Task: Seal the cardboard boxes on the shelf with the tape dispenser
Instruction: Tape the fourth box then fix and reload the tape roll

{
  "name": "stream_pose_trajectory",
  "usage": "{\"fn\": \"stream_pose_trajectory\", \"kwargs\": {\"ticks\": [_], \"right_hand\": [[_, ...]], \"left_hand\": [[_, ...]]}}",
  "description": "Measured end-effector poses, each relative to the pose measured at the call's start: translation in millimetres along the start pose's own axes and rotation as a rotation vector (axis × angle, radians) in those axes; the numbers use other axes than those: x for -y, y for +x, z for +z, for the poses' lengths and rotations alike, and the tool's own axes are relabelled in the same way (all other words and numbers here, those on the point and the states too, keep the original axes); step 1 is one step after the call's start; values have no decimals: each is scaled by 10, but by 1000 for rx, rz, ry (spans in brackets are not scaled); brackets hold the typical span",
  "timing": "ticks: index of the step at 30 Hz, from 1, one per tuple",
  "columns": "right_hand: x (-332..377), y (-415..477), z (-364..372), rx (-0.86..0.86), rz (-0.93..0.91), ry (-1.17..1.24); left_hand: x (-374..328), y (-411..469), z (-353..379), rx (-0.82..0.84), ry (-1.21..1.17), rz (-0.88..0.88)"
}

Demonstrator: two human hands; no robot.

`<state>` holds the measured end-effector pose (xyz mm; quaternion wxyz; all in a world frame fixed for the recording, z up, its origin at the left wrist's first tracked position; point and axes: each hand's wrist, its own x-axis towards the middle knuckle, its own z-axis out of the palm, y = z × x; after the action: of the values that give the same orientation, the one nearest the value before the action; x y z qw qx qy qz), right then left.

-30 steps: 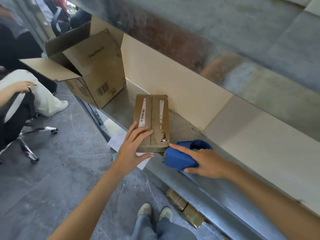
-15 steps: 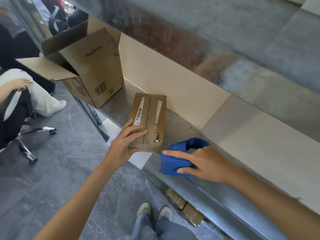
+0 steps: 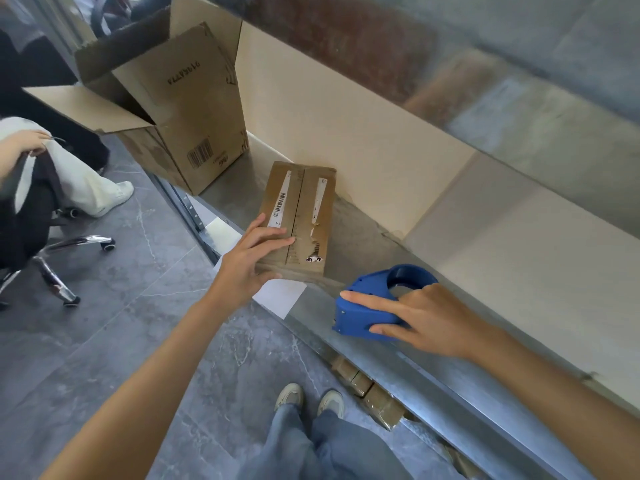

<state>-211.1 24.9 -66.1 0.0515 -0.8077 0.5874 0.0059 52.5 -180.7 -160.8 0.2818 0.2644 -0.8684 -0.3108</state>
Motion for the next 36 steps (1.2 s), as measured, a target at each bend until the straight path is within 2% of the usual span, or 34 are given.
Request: {"fn": "stream_pose_trajectory", "kwargs": {"ticks": [6, 13, 17, 24, 28, 36], "right_hand": [[1, -87, -66, -35, -17, 66], [-86, -78, 15, -24, 36, -105], [-133, -111, 206, -95, -28, -101], [-219, -121, 380, -121, -3, -196], [-210, -72, 289, -115, -10, -159], [-244, -46, 133, 16, 52, 59]], "left_hand": [[-2, 2, 8, 6, -5, -1], [-45, -9, -40, 89, -31, -13], [-91, -10, -44, 83, -90, -42], [-77, -3, -48, 69, -76, -19], [-71, -5, -35, 51, -73, -36], [-73, -7, -19, 48, -99, -53]]}}
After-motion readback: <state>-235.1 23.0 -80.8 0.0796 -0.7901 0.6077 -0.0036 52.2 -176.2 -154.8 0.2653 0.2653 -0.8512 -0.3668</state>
